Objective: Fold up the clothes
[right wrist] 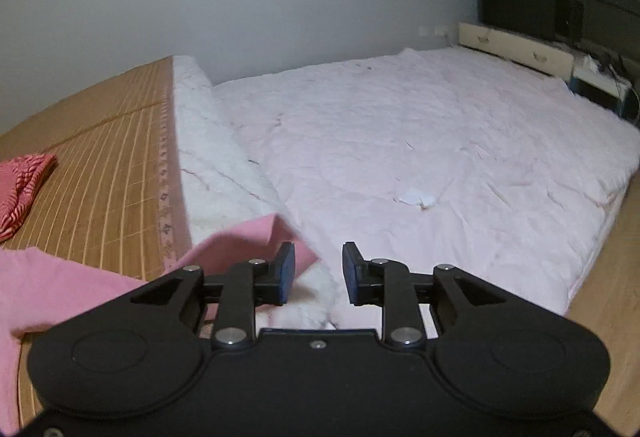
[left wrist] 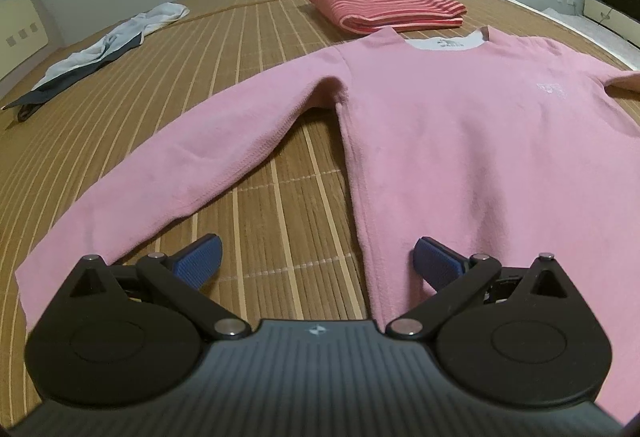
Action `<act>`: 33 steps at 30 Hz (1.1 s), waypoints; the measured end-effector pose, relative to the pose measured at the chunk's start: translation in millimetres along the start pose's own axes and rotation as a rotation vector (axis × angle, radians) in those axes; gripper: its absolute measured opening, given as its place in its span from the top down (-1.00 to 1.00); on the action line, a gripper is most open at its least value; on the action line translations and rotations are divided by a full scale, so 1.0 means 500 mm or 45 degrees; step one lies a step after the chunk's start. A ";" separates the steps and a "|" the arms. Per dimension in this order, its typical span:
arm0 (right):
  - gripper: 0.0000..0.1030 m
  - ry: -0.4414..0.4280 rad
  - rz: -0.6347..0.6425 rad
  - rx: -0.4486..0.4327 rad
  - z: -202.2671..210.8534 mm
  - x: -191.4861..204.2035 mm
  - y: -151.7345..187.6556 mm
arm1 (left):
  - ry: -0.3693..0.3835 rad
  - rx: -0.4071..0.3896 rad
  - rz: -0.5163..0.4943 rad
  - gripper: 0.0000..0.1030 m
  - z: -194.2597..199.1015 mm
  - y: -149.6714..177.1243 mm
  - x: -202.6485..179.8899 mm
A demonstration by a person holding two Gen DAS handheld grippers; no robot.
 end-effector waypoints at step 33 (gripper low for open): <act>-0.11 -0.857 0.421 0.229 0.092 0.589 0.094 | 0.037 -0.036 -0.018 -1.00 -0.003 -0.001 -0.018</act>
Point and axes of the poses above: each gripper's, at about its wrist camera, not at the fingertips, and z roughly against the way its jaws point, x to its left, y to its underside, the point moved 10 cm from there along -z, roughly the way its jaws point, and after that the axes turned 7 degrees about y, right-handed, at the moved point
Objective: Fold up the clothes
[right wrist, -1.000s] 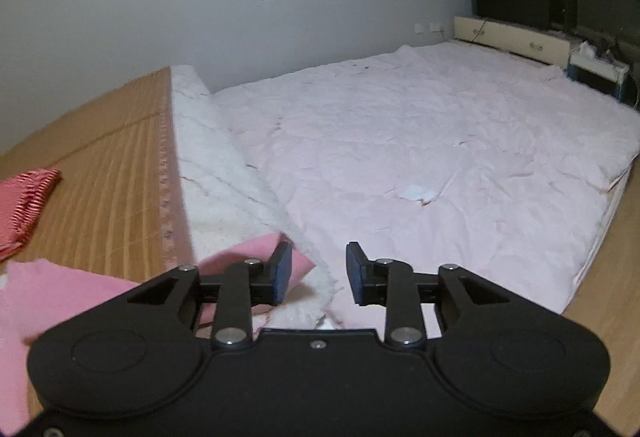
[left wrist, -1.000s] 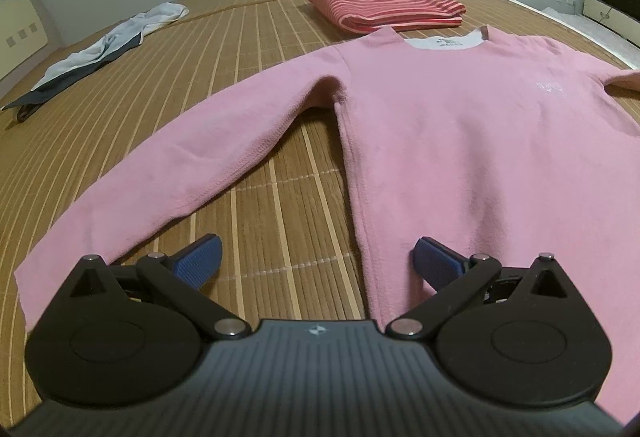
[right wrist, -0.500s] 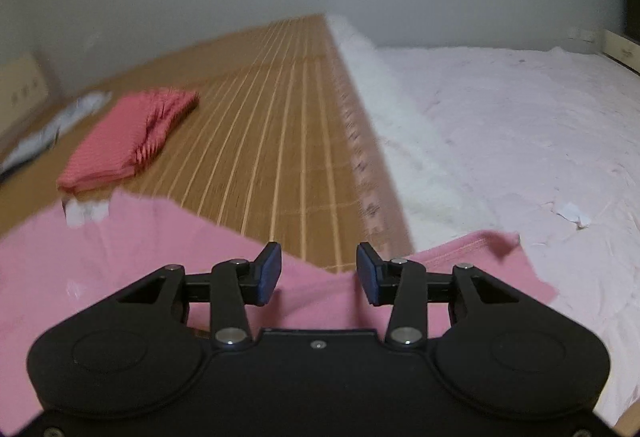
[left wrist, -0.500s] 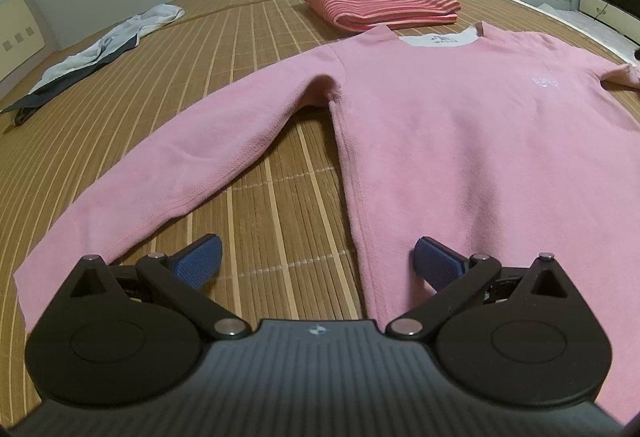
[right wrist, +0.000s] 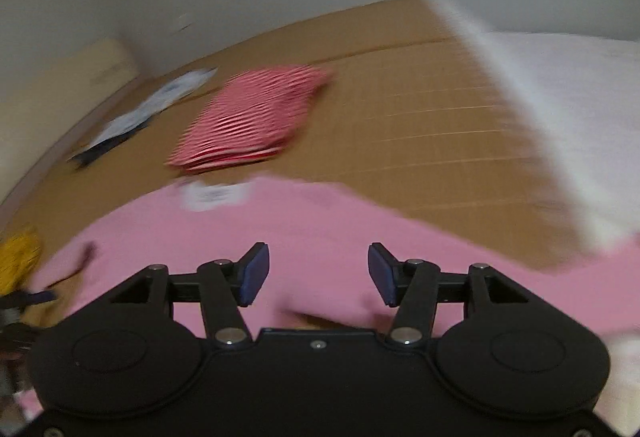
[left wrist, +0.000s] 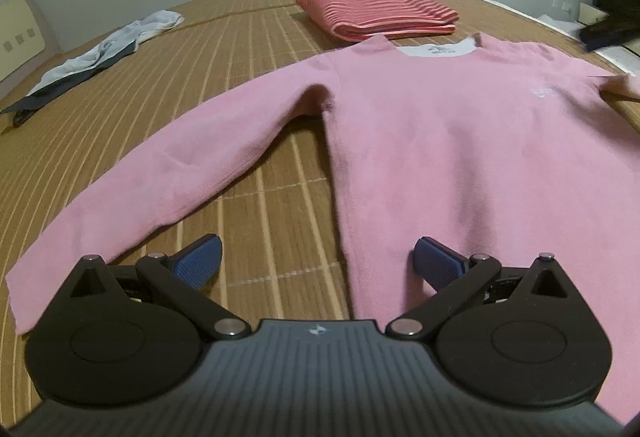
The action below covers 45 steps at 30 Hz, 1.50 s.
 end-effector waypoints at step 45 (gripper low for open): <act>0.92 -0.212 0.496 -0.022 -0.458 0.527 -0.079 | -0.121 0.112 0.115 -1.00 0.039 0.047 0.083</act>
Point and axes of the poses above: each gripper's, at about its wrist camera, not at the fingertips, and z roughly against the way its jaws point, x to its left, y to its underside, the point moved 10 cm from there along -z, roughly the way its jaws point, and after that the axes turned 7 degrees about y, right-handed, at the moved point
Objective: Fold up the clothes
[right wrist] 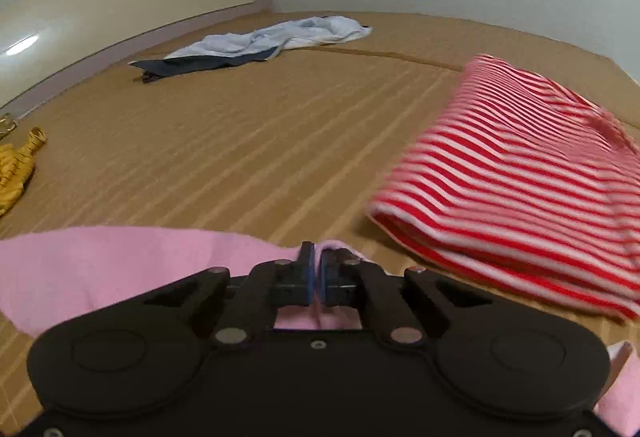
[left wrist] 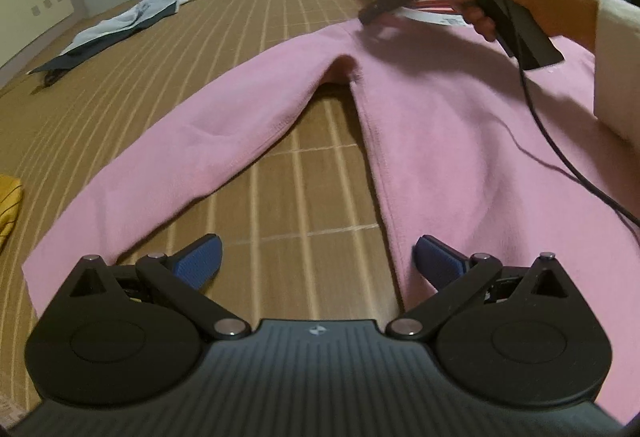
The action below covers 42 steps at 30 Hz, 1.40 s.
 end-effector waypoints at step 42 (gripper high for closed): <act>-0.14 0.596 0.283 0.461 0.640 -0.692 0.323 | -0.021 -0.013 0.028 -1.00 0.002 0.004 0.030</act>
Point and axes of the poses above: each gripper's, at about its wrist camera, not at the fingertips, and z roughly against the way its jaws point, x to its left, y to its underside, the point moved 10 cm from there along -z, roughly the way its jaws point, and after that the axes turned 7 degrees about y, right-handed, at the moved point
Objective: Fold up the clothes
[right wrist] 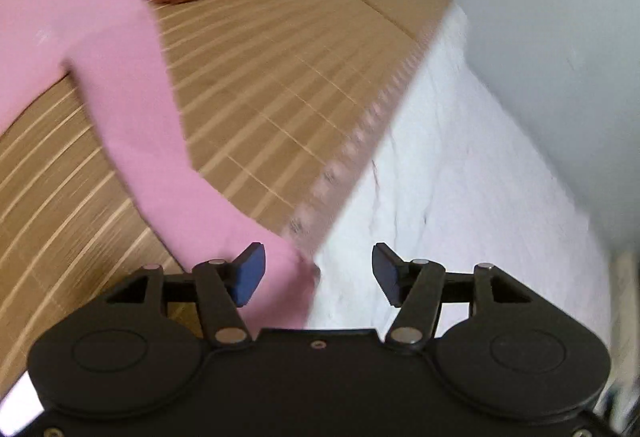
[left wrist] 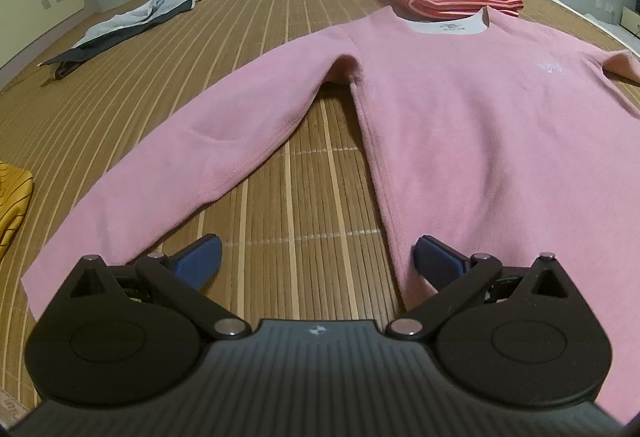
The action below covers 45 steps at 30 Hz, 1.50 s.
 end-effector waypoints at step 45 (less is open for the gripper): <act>0.92 -0.213 0.545 -0.051 0.119 0.191 0.161 | -0.105 0.003 -0.013 -1.00 0.011 -0.003 -0.012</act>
Point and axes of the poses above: each gripper's, at about its wrist camera, not at the fingertips, and z roughly against the way its jaws point, x to its left, y to its underside, the point moved 10 cm from there along -z, roughly the way its jaws point, and after that the axes turned 7 degrees about y, right-handed, at the moved point
